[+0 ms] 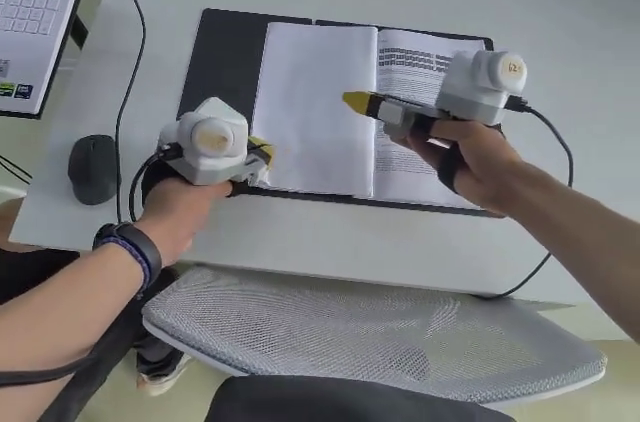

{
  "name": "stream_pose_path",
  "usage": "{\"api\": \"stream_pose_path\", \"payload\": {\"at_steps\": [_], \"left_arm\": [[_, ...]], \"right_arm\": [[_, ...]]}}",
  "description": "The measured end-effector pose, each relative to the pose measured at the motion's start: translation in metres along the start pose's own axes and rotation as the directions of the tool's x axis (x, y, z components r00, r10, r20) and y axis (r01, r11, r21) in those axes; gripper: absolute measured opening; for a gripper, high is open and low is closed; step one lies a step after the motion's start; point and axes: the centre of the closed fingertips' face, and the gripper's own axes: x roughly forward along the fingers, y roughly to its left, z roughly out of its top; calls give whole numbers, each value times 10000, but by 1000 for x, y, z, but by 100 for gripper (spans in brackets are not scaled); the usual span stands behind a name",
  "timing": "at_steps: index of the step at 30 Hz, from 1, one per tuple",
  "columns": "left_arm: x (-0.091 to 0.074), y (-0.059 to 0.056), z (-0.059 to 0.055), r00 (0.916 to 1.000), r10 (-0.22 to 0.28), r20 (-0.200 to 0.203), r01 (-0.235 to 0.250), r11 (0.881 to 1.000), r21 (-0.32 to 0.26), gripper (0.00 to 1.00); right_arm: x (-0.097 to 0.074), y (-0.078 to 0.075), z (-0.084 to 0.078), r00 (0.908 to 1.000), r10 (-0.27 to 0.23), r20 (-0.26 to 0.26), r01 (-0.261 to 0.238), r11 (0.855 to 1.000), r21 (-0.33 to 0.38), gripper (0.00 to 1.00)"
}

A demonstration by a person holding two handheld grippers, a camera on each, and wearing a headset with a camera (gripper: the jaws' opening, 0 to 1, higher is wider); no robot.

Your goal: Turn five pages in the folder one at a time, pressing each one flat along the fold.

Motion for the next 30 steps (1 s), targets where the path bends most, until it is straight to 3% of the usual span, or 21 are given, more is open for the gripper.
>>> {"api": "stream_pose_path", "payload": {"at_steps": [2, 3, 17, 27, 28, 30], "left_arm": [[1, 0, -11, 9993, 76, -379, -63, 9994, 348, 0], [0, -2, -7, 9999, 129, -92, -125, 9991, 412, 0], [-1, 2, -7, 9999, 116, -56, -116, 9999, 95, 0], [-1, 3, -7, 9999, 170, -28, -170, 9996, -208, 0], [0, 3, -7, 9998, 178, -38, -179, 9996, -222, 0], [0, 3, -7, 9998, 189, -34, -190, 9995, -244, 0]], "right_arm": [[-1, -1, -1, 10000, -2, -30, 2, 10000, -37, 6], [-1, -2, -1, 10000, 3, -67, -4, 10000, -93, 6], [3, -30, -3, 9967, -56, -809, -2, 9975, -706, 2], [16, -62, 3, 9948, -251, -988, 198, 9983, -550, 0], [21, -77, 9, 9946, -283, -998, 239, 9987, -448, 0], [24, -86, 9, 9939, -358, -1039, 323, 9988, -359, 0]]}}
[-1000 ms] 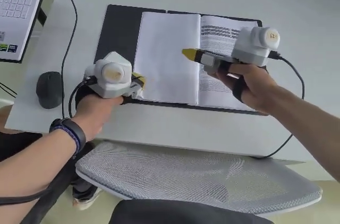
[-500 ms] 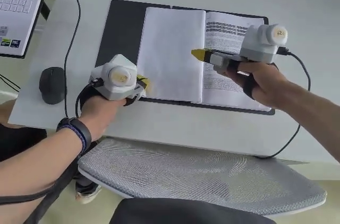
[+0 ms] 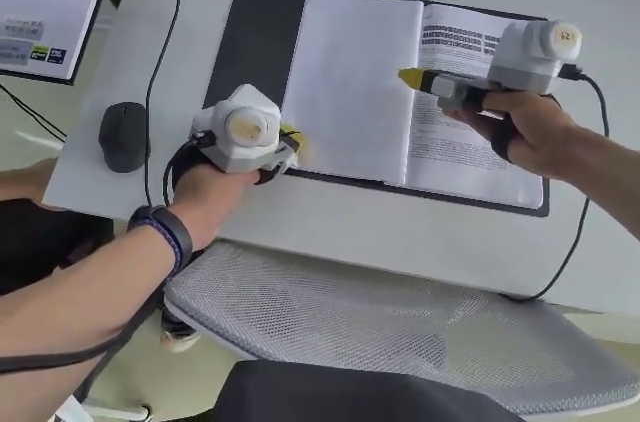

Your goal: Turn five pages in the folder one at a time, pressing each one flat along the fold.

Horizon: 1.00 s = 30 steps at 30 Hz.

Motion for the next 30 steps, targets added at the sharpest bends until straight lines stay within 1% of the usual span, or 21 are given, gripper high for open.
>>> {"api": "stream_pose_path", "payload": {"at_steps": [2, 5, 7, 8, 9, 11, 13, 15, 19, 24, 30], "left_arm": [[0, 0, 0, 10000, 25, 24, -25, 10000, -66, 0], [1, 0, 0, 10000, 45, 35, -45, 9999, -154, 0], [2, 1, -1, 10000, 50, 30, -50, 9999, -146, 0], [2, 2, -1, 10000, 39, 35, -38, 9999, -164, 0], [2, 2, -1, 10000, 30, 40, -29, 9998, -177, 0], [2, 1, -1, 10000, -5, 40, 5, 9999, -116, 0], [2, 1, -1, 10000, -14, 53, 14, 10000, -85, 0], [2, 2, -1, 10000, -20, 53, 21, 10000, -90, 0], [4, 3, -2, 10000, -62, 26, 62, 10000, -20, 0], [6, 5, -3, 10000, -81, 1, 81, 10000, 48, 0], [8, 6, -3, 9999, -100, 0, 100, 9999, -13, 0]], "right_arm": [[2, -5, -2, 10000, -38, -59, 38, 10000, 56, 0], [6, -11, -2, 10000, 83, -33, -83, 9999, 125, 0], [7, -21, -3, 9999, 103, -23, -103, 9998, 188, 0], [8, -16, 0, 9987, 437, 268, -451, 9974, 555, 0], [7, -17, -1, 9985, 501, 218, -513, 9970, 582, 0], [7, -17, -2, 9976, 627, 297, -641, 9969, 457, 0], [6, -17, -2, 9960, 820, 365, -838, 9952, 499, 0], [8, -22, -1, 9947, 909, 488, -935, 9941, 547, 0], [14, -26, 7, 9928, 979, 693, -1024, 9927, 637, 0], [22, -34, 21, 9902, 964, 1014, -1046, 9914, 788, 0], [34, -52, 46, 9880, 683, 1383, -807, 9930, 867, 0]]}}
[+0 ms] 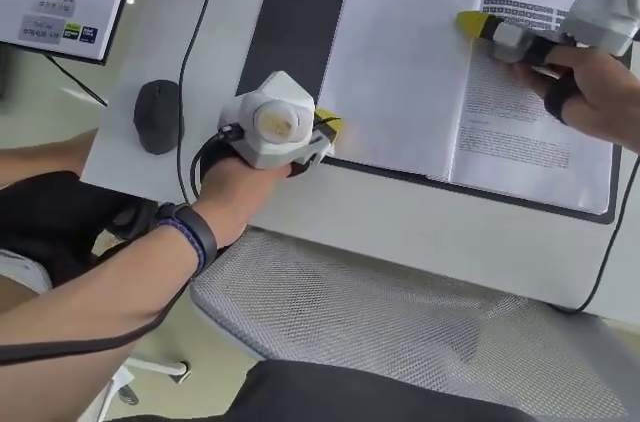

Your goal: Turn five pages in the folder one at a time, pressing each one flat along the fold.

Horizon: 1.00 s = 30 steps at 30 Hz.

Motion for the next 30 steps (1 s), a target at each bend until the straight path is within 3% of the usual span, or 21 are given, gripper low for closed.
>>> {"api": "stream_pose_path", "payload": {"at_steps": [5, 15, 23, 30], "left_arm": [[0, 0, 0, 10000, -11, 23, 11, 10000, -76, 0], [-1, -2, 1, 10000, -44, 35, 45, 9999, -130, 0], [-2, -2, 1, 10000, -53, 60, 54, 9998, -184, 0], [-3, -3, 1, 9999, -90, 139, 93, 9998, -189, 0]], "right_arm": [[8, -21, 27, 9931, -520, 1051, 444, 9963, 732, 0], [18, -44, 55, 9792, -1029, 1748, 808, 9883, 1293, 0], [13, -36, 46, 9833, -868, 1601, 708, 9921, 1031, 0], [-2, -11, 17, 9954, -322, 905, 282, 9986, 455, 0]]}}
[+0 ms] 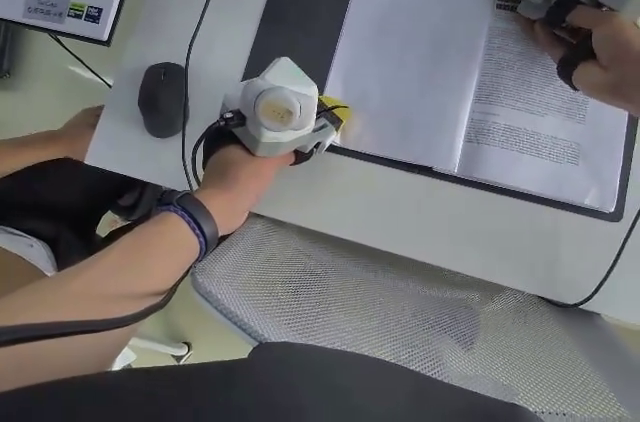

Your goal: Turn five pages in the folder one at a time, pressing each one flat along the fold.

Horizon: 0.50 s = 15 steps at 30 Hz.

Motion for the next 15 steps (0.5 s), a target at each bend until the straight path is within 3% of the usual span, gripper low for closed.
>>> {"api": "stream_pose_path", "payload": {"at_steps": [4, 15], "left_arm": [[0, 0, 0, 10000, -11, 11, 11, 10000, 8, 0], [0, 0, -1, 10000, 30, 75, -29, 9999, -114, 0]], "right_arm": [[-3, 1, -7, 9992, 231, -323, -238, 9995, -219, 0], [-38, 38, -60, 9879, 1074, -1118, -1117, 9932, -324, 0]]}}
